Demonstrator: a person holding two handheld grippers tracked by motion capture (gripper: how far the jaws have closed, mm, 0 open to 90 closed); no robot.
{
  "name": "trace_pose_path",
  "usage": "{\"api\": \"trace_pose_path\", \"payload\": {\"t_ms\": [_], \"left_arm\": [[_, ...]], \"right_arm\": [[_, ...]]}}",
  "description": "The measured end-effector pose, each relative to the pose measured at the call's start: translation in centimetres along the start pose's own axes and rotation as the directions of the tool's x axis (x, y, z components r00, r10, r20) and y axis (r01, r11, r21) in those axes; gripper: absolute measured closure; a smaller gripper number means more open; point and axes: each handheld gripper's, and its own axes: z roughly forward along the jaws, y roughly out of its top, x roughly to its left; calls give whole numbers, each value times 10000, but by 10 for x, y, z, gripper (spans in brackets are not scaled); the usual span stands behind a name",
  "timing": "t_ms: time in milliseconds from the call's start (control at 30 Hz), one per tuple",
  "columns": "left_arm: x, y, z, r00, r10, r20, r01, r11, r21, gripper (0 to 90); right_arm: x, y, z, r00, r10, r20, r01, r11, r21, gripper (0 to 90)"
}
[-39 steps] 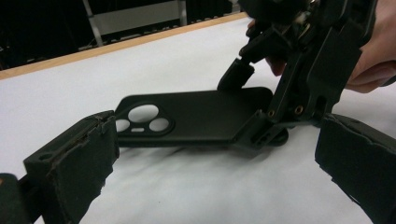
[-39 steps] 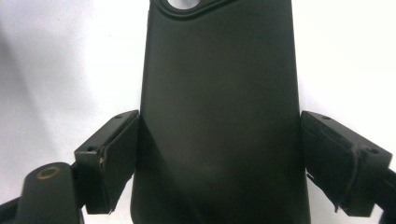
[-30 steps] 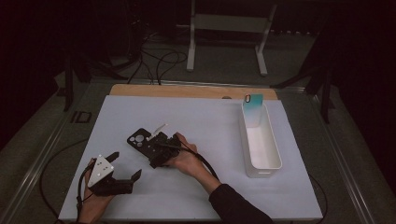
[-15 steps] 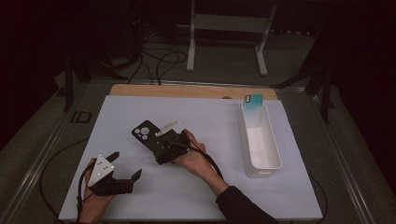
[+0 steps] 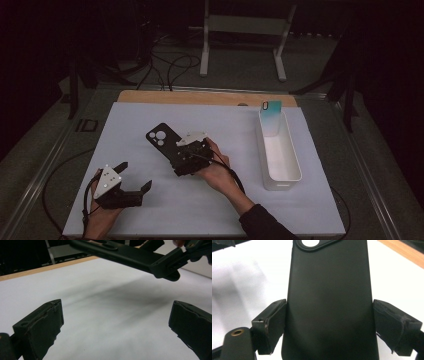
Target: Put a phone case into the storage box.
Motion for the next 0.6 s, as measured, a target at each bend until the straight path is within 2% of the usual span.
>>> {"api": "trace_pose_path", "payload": {"t_ms": [133,367,600], "left_arm": [[2,2,-1,9997,-221,75,222,9997,-116,1],[0,6,-2,9997,-213,101,215,9996,-183,1],[-1,12,0,9990,-434,94,435,9990,-96,1]], "right_arm": [[-1,-5,-9,9999,14,114,-10,9994,-360,154],[-2,-14,-16,9996,60,279,-38,9970,-774,154],[-1,-20,-26,9993,49,363,-4,9924,-1229,153]]}}
